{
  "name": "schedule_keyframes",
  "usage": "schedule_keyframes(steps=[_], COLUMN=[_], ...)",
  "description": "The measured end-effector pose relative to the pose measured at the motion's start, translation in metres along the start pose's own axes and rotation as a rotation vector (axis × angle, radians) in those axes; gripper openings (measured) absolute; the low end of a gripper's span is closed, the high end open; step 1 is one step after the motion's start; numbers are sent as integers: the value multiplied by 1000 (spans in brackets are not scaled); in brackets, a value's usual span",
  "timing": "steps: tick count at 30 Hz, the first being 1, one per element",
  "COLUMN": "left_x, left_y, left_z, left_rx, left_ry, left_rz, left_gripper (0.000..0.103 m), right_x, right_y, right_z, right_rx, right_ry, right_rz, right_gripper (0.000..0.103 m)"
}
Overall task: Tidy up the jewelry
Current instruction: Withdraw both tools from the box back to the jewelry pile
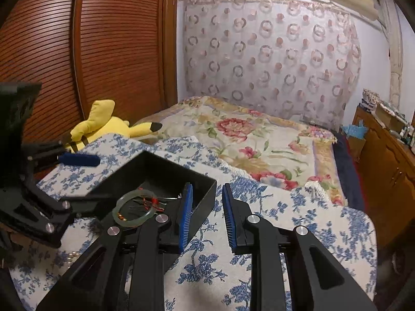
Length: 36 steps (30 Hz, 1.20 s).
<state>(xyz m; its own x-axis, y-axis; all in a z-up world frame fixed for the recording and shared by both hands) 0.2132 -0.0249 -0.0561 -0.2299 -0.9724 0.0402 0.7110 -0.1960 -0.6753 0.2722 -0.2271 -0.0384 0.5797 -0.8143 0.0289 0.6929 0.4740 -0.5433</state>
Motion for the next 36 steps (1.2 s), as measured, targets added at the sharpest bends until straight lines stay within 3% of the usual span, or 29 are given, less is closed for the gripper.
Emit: schedule_keyframes(steps=[5,10,23,36], left_x=[-4,-5,0,-5], left_y=[-19,-34,-60,-78], left_z=[-22,-51,-101,-130], left_rx=[7,-8,-24,-28], left_ry=[-20,-45,-77,-104], left_rz=[4,11,-19,-16], left_gripper=[88,89,89,89], right_x=[-12,-24,-58,-115], right_y=[-31,-53,-73,-79], right_z=[-11,-44,-127,-136], right_rx=[12,-19,-180,-221], right_ry=[-6,15,52,-20], right_rz=[1,5,32,146], right_gripper=[27,27,27,27])
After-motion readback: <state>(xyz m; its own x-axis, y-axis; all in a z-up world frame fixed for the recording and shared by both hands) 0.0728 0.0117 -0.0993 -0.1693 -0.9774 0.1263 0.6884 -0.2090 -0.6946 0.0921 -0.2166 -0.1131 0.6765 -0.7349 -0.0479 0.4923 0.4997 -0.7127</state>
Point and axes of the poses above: each gripper's, at about its wrist camera, not at the fingertips, and y roughly the way its jaws point, x to its right, z to its top, the point moved 3 cm from there along y, roughly the way its jaws point
